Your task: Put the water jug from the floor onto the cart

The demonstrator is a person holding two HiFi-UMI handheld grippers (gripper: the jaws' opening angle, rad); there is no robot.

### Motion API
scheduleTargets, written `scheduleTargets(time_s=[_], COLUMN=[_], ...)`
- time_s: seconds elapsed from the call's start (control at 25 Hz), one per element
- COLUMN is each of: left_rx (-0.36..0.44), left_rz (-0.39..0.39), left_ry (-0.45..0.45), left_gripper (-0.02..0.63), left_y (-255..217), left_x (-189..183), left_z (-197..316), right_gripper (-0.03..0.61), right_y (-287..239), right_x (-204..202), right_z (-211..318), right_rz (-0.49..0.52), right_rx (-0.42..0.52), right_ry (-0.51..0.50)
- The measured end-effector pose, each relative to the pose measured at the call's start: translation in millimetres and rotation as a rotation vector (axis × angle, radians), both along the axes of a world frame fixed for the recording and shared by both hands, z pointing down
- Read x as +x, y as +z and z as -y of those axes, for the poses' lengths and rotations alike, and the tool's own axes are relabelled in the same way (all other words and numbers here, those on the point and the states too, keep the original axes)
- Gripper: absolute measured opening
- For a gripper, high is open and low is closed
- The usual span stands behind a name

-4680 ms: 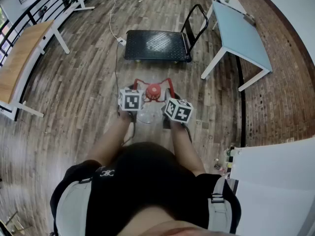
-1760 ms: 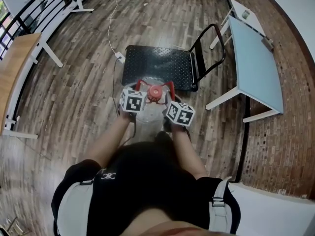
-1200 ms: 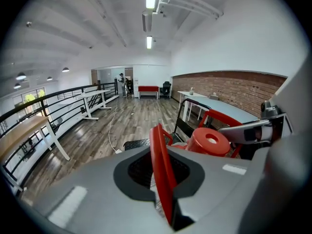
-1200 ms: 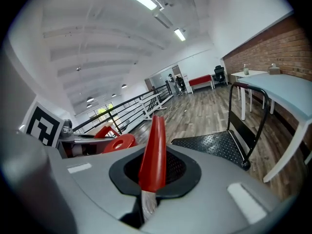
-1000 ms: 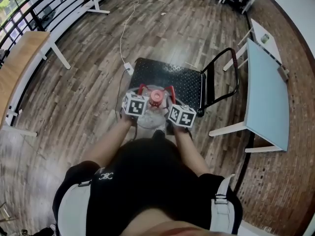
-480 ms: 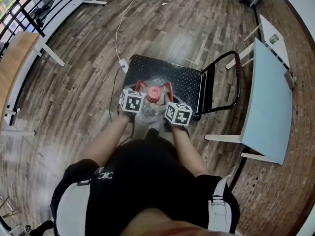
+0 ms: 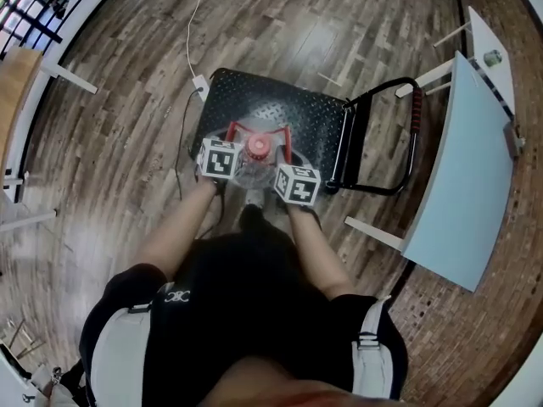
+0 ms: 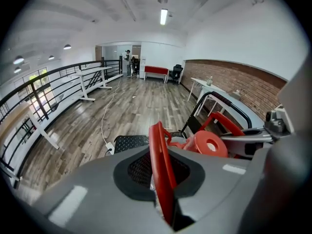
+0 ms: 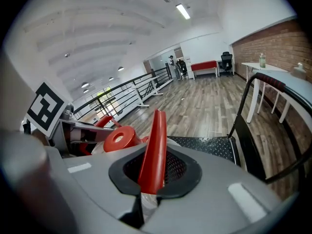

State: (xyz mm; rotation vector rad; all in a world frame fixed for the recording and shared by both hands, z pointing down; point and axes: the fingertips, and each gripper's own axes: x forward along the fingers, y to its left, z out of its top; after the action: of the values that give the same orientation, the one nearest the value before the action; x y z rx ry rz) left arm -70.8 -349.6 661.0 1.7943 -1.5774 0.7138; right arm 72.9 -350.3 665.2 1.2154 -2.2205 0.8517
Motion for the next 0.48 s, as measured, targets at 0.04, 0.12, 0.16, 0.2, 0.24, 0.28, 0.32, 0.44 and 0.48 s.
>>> scheduleTargets(time_s=[0.04,0.12,0.16,0.2,0.24,0.28,0.32,0.44,0.48], left_rx=[-0.013,-0.037,-0.045,-0.053,-0.061,-0.068,-0.073,-0.092,-0.1], left_rz=[-0.011,-0.041,-0.049,-0.052,-0.054,-0.057,-0.059,-0.04,-0.026], left_ry=[-0.001,0.001,0.007,0.015,0.022,0.026,0.028,0.053,0.069], left_gripper=[0.015,0.014,0.014,0.014,0.014,0.014,0.014,0.014,0.015], left_y=[8,21,23,25,28,31,36,52,57], left_x=[0,0,0,1,2,2,2,4,5], left_z=[3,9,11,13,15,18,22,32,34], right_gripper=[0.038,0.038,0.038,0.038,0.038,0.038,0.038,0.038,0.038], right_y=[5,14,18,22,26,28,31,43,48], right_x=[1,1,1,2,2,2,2,5,7], right_z=[3,7,8,9,11,13,16,27,27], right_rz=[0.001,0.012,0.02,0.023,0.021,0.016,0.01,-0.013,-0.02], right_rx=[-0.016,-0.058,-0.081,-0.101,-0.117,-0.128,-0.136,-0.15,-0.159], right_ry=[0.003,0.012,0.017,0.021,0.022,0.02,0.016,0.01,0.013])
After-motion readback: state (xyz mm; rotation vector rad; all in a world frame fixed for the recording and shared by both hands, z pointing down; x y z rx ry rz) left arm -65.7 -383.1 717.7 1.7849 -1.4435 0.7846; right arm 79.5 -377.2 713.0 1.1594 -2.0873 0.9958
